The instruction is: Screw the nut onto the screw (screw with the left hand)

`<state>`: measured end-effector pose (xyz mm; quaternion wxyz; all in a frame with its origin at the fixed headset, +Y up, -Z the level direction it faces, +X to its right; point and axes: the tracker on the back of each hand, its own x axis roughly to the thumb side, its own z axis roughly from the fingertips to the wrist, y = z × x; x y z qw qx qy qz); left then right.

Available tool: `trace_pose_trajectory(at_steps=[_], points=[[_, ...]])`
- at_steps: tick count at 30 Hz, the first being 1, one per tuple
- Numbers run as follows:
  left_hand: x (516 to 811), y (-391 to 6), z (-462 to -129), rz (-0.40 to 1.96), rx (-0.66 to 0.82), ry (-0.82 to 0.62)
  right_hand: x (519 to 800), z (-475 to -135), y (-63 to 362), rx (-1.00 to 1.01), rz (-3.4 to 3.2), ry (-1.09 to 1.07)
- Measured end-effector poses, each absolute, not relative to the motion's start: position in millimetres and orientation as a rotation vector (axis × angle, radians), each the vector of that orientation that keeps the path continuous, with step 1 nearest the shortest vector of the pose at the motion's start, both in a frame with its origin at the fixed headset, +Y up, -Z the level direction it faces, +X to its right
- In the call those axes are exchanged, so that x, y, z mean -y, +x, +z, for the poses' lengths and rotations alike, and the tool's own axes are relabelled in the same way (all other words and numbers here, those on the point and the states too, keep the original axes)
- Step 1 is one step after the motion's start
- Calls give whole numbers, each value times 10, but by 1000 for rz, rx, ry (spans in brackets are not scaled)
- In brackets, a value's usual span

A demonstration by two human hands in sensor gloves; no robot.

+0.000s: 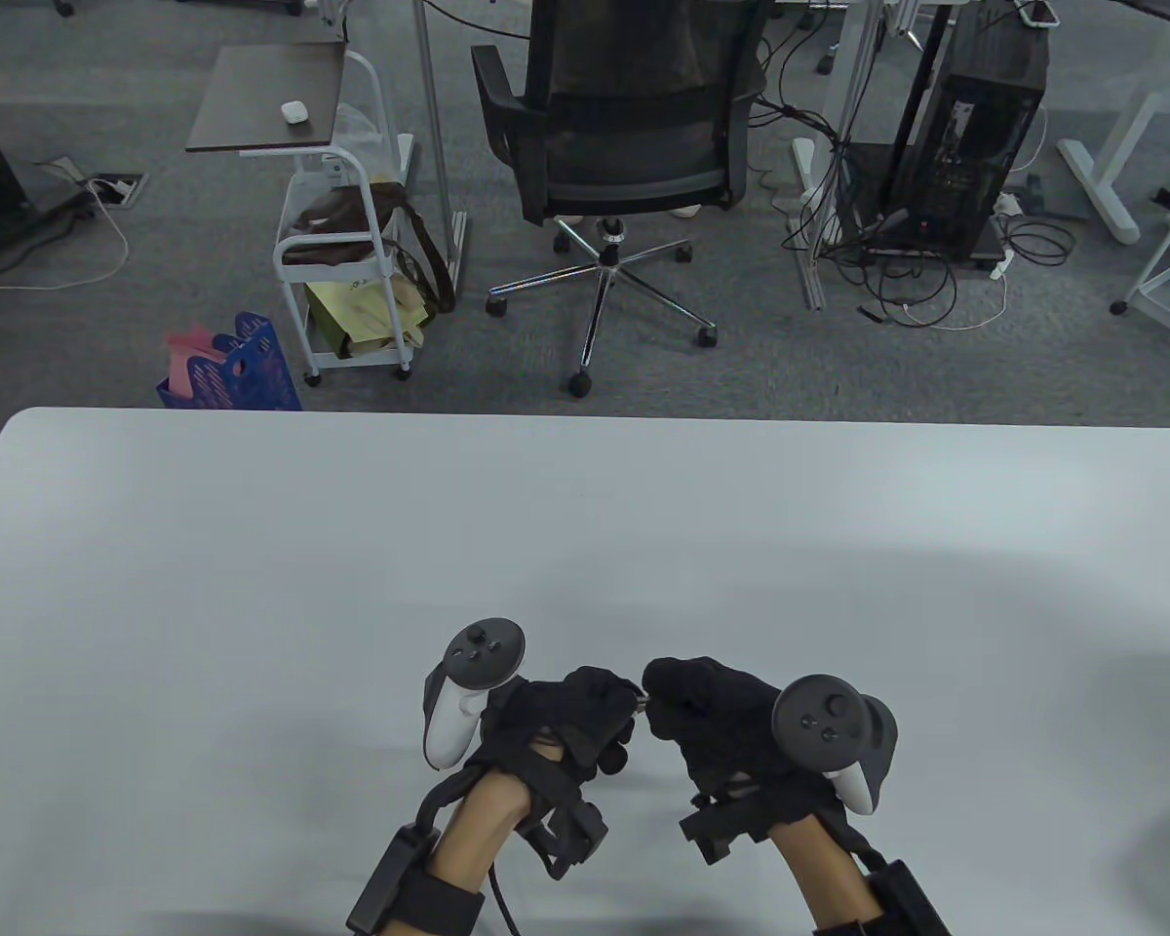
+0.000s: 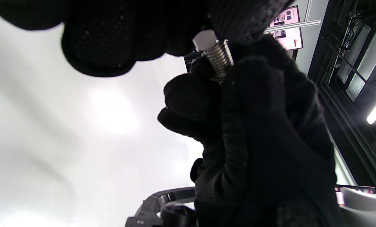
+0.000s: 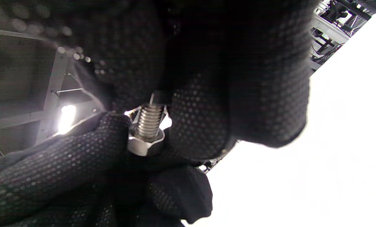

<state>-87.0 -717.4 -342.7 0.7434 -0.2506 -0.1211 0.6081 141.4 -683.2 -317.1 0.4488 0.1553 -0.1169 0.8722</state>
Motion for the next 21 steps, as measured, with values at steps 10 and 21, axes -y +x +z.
trace_pose_trajectory(at_steps=[10, 21], points=[[7177, -859, -3419, 1305, 243, -536, 6844, -3173, 1409, 264, 2151, 386], [7169, -874, -3430, 1338, 255, -541, 6825, -3169, 1377, 248, 2184, 405]])
